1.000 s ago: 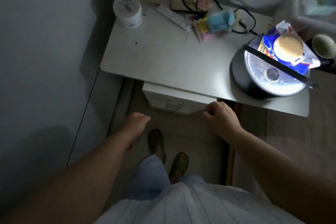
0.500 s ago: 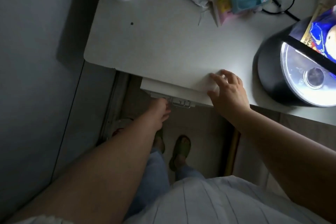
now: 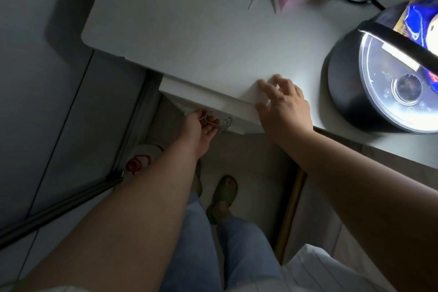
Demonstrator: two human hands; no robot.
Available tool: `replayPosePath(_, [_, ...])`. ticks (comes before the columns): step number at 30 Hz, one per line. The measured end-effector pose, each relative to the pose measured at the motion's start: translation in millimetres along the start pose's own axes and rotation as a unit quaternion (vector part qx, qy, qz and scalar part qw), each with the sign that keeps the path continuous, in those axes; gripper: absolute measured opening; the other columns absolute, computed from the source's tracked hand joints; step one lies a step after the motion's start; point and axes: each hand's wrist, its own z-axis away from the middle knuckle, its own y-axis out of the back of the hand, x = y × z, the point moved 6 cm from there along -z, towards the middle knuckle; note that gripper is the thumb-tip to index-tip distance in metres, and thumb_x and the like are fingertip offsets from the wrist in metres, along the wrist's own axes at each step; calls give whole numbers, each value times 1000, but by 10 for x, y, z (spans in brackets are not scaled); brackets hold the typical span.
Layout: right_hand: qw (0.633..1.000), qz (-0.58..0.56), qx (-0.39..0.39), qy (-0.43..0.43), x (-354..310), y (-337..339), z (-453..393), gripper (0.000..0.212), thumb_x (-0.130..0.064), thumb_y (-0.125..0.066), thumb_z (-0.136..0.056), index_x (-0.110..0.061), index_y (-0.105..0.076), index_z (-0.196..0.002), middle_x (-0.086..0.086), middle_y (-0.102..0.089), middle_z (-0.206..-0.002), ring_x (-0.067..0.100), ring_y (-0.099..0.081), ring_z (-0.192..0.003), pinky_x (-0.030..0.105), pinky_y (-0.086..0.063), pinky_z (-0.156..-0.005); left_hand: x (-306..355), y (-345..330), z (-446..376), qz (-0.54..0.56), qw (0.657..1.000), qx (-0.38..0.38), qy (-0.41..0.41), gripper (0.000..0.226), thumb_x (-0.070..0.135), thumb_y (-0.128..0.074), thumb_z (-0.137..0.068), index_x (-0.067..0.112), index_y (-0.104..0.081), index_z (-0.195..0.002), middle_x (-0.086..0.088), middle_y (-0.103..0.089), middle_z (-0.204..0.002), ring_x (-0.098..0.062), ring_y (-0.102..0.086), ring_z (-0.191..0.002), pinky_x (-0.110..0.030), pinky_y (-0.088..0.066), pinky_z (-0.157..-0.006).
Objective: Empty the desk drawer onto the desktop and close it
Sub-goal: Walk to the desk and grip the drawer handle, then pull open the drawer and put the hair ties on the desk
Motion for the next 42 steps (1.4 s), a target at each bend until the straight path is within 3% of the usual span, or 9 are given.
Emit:
replayPosePath(2, [1000,-2,2,20,10,-9,40,50,-29,-48,-90,-28,-38,-139,3,-33,-145,26,-31,-131,37,-33,-102,-32,45,11,0,1000,4,-14,28,24,-40,-94,15,-52,-71,-2,-53,-72,-16,-56,-73,-29,-45,-84])
replayPosePath(6, [999,-10,-7,49,24,-64,171,48,-26,-48,-89,-18,-39,-135,5,-34,-141,26,-32,-128,35,-31,-103,-171,224,120,22,999,30,-25,31,32,-40,-94,13,-55,-75,-4,-57,-78,-16,-56,-76,-34,-37,-99])
replayPosePath(9, [998,-10,-2,59,40,-99,279,48,-25,-49,-86,-15,-39,-131,4,-35,-141,26,-32,-129,36,-29,-105,-291,423,241,40,998,54,-20,38,37,-35,-96,10,-54,-78,-8,-57,-80,-19,-56,-75,-35,-40,-93])
replayPosePath(16, [999,-31,-16,12,71,-215,402,63,-22,-47,-89,-17,-22,-147,1,-15,-159,23,-7,-147,33,-7,-118,-501,856,417,45,997,62,5,42,42,-34,-95,10,-54,-78,-9,-54,-77,-19,-53,-72,-30,-45,-77])
replayPosePath(25, [998,-47,-1,-37,-4,-282,488,65,-15,-45,-88,-21,-20,-148,0,-11,-160,23,-2,-148,36,-5,-120,-652,1200,449,59,996,50,34,39,40,-34,-94,10,-53,-77,-10,-53,-74,-20,-53,-68,-31,-45,-71])
replayPosePath(30, [997,-51,35,-36,-114,-257,509,53,-12,-50,-86,-14,-34,-136,5,-33,-144,29,-19,-142,35,-14,-117,-653,1258,454,49,998,30,38,37,38,-34,-93,11,-53,-76,-10,-53,-73,-20,-52,-69,-30,-42,-72])
replayPosePath(35, [995,-64,23,-74,-75,-357,478,63,-12,-45,-85,-16,-25,-145,1,-17,-157,23,-3,-148,35,-7,-121,-721,1404,503,50,998,20,46,34,35,-37,-92,10,-53,-75,-10,-55,-75,-20,-53,-71,-31,-43,-72])
replayPosePath(42, [994,-75,32,-74,-96,-348,500,64,-13,-45,-86,-15,-24,-146,2,-13,-159,24,-2,-148,33,-5,-121,-831,1604,558,33,997,34,65,37,36,-37,-93,11,-56,-74,-10,-58,-75,-21,-56,-71,-31,-45,-70])
